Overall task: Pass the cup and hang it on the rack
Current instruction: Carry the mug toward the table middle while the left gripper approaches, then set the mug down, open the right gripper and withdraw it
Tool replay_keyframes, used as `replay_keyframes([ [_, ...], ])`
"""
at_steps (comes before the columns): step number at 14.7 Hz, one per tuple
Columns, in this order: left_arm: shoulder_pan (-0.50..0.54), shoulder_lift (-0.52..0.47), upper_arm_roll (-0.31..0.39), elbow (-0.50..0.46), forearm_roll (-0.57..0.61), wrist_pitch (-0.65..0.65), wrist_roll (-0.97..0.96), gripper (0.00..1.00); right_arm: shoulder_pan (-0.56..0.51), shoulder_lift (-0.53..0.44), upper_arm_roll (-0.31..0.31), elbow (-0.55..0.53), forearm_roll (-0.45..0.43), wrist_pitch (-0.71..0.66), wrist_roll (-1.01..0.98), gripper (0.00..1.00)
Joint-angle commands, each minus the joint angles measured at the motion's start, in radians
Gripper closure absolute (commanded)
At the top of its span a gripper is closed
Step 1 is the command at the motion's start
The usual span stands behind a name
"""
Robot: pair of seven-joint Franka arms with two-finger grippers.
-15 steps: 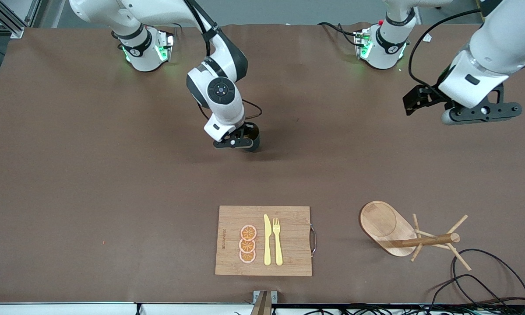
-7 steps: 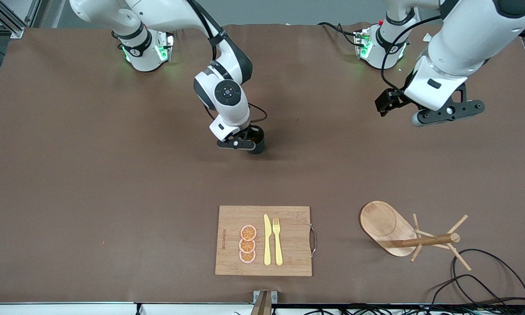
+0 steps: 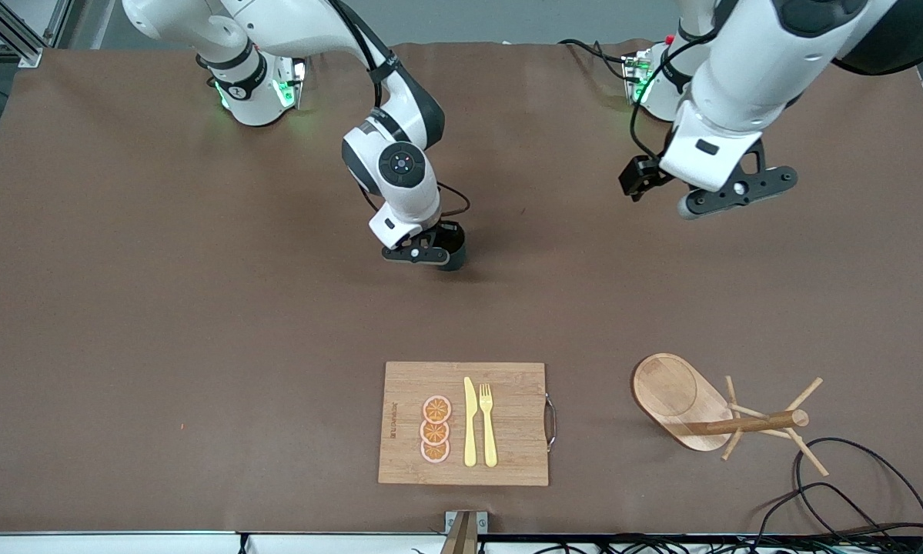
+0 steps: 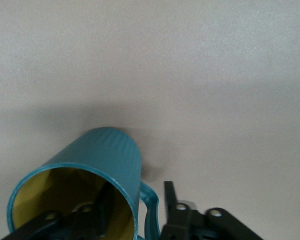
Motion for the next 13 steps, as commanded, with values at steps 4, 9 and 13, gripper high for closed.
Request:
replay_keyframes([
  [4, -0.107, 0.053, 0.004, 0.016, 0.067, 0.001, -0.193, 0.0, -0.044, -0.095, -0.01, 0.058, 0.013, -0.2, -0.092, 0.0],
  [9, -0.173, 0.09, 0.004, 0.016, 0.106, 0.001, -0.317, 0.0, -0.186, -0.253, -0.015, 0.054, 0.01, -0.398, -0.284, 0.0],
  [13, -0.237, 0.142, 0.005, 0.03, 0.104, 0.029, -0.435, 0.0, -0.352, -0.348, -0.018, 0.052, 0.001, -0.52, -0.391, 0.0],
])
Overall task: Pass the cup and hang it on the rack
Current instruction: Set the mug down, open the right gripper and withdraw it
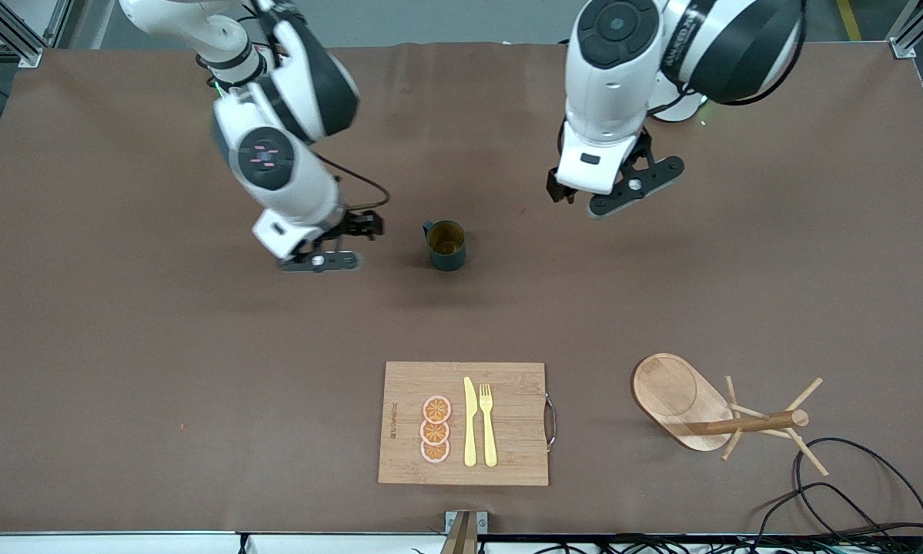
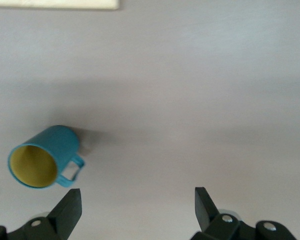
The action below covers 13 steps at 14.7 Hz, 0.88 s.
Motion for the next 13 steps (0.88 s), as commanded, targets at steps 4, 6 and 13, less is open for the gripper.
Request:
replay_keyframes([
  [4, -0.107, 0.127, 0.007, 0.106, 0.029, 0.038, -0.201, 0.0, -0.19, -0.108, 0.014, -0.033, -0.096, -0.072, -0.04, 0.0],
  [6, -0.161, 0.176, 0.005, 0.14, 0.06, 0.076, -0.298, 0.0, -0.25, -0.12, 0.016, -0.033, -0.097, -0.09, -0.072, 0.0],
  [13, -0.345, 0.297, 0.01, 0.146, 0.192, 0.237, -0.588, 0.0, -0.452, -0.175, 0.014, -0.029, -0.1, -0.13, -0.374, 0.0],
])
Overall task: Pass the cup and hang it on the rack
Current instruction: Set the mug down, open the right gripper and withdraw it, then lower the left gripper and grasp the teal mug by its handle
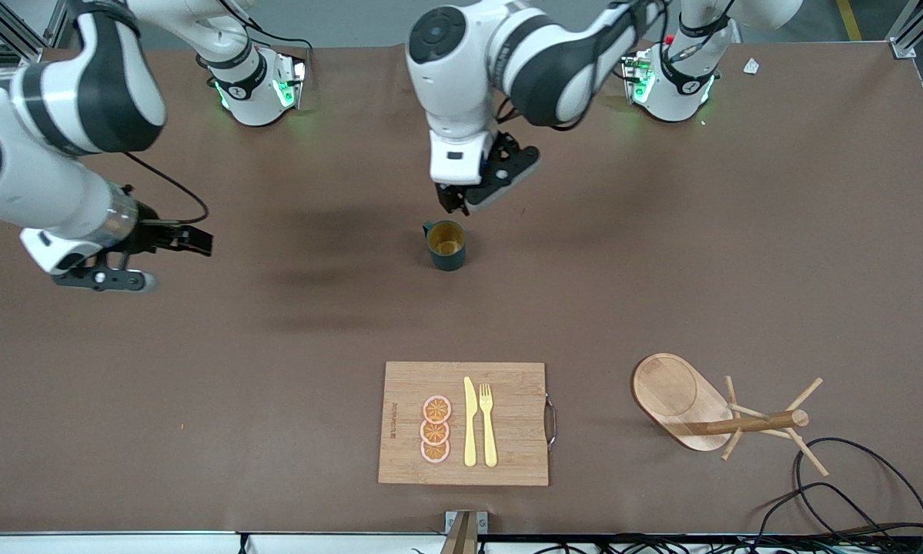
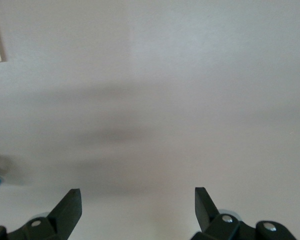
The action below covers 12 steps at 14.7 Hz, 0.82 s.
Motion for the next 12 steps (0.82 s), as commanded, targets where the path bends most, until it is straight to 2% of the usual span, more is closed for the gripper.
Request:
replay_keyframes([
  [1, -0.078, 0.069, 0.014, 0.036, 0.073, 0.041, -0.101, 0.0, -0.075, -0.054, 0.02, -0.026, -0.009, -0.012, -0.085, 0.0],
  [5, -0.182, 0.19, 0.02, 0.1, 0.197, 0.079, -0.247, 0.02, -0.158, -0.063, 0.02, -0.02, -0.012, -0.035, -0.155, 0.0],
  [7, -0.228, 0.26, 0.024, 0.137, 0.29, 0.09, -0.343, 0.03, -0.162, -0.062, 0.02, -0.011, -0.012, -0.049, -0.154, 0.0],
  [10, -0.284, 0.328, 0.024, 0.149, 0.425, 0.127, -0.477, 0.05, -0.162, -0.054, 0.02, 0.043, -0.012, -0.088, -0.148, 0.0],
  [12, -0.31, 0.382, 0.025, 0.177, 0.455, 0.135, -0.519, 0.08, -0.167, -0.028, 0.02, 0.121, -0.018, -0.154, -0.148, 0.0],
])
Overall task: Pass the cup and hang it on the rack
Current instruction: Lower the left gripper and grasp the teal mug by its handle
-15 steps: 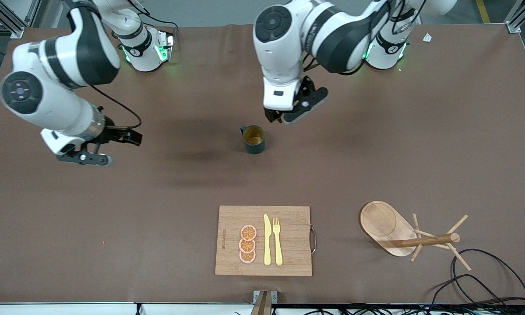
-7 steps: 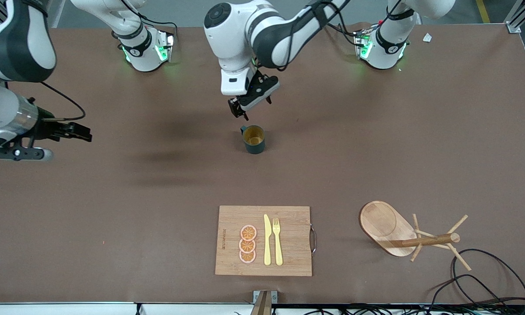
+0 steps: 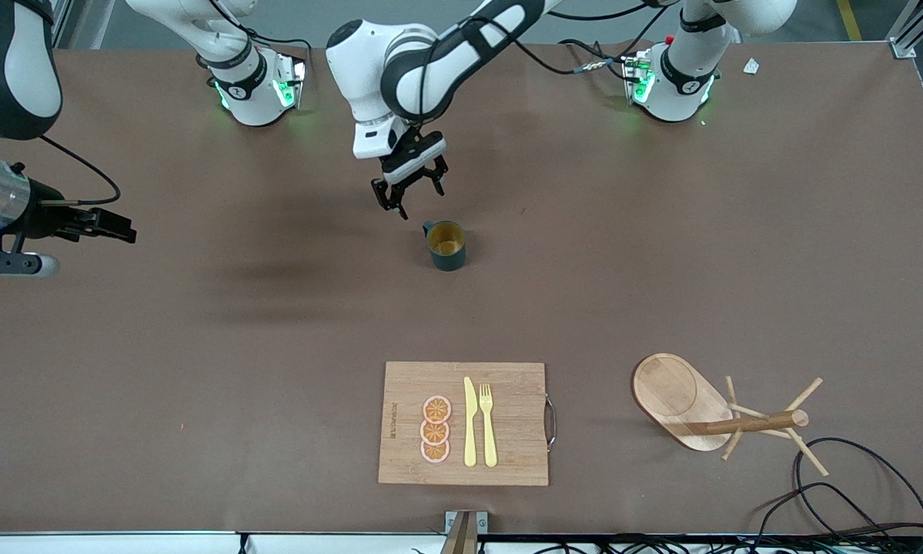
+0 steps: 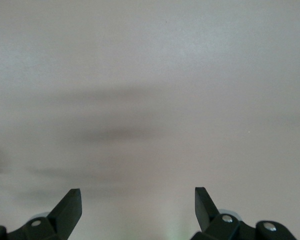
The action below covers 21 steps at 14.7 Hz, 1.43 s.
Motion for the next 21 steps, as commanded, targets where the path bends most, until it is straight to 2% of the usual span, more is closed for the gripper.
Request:
replay_keyframes([
  [1, -0.049, 0.088, 0.037, 0.076, 0.039, 0.0, -0.06, 0.09, -0.02, 0.051, 0.017, 0.138, -0.022, -0.11, -0.002, 0.0],
  [2, -0.084, 0.104, 0.081, 0.078, 0.037, 0.0, -0.085, 0.09, -0.021, 0.078, 0.015, 0.203, -0.023, -0.162, -0.002, 0.0],
  [4, -0.15, 0.134, 0.151, 0.076, 0.036, 0.0, -0.133, 0.12, -0.02, 0.112, 0.015, 0.262, -0.025, -0.216, -0.002, 0.0],
  [15, -0.19, 0.243, 0.227, 0.125, 0.037, 0.008, -0.229, 0.28, -0.015, 0.104, 0.017, 0.257, -0.006, -0.244, 0.019, 0.0],
  [17, -0.193, 0.248, 0.225, 0.126, 0.036, 0.008, -0.229, 0.36, -0.017, 0.099, 0.017, 0.256, -0.005, -0.266, 0.019, 0.0],
  [19, -0.195, 0.244, 0.221, 0.126, 0.034, 0.006, -0.228, 0.49, -0.011, 0.095, 0.02, 0.256, -0.005, -0.266, 0.019, 0.0],
  [21, -0.193, 0.236, 0.219, 0.124, 0.032, 0.001, -0.225, 0.72, -0.008, 0.084, 0.021, 0.249, -0.005, -0.263, 0.038, 0.0],
])
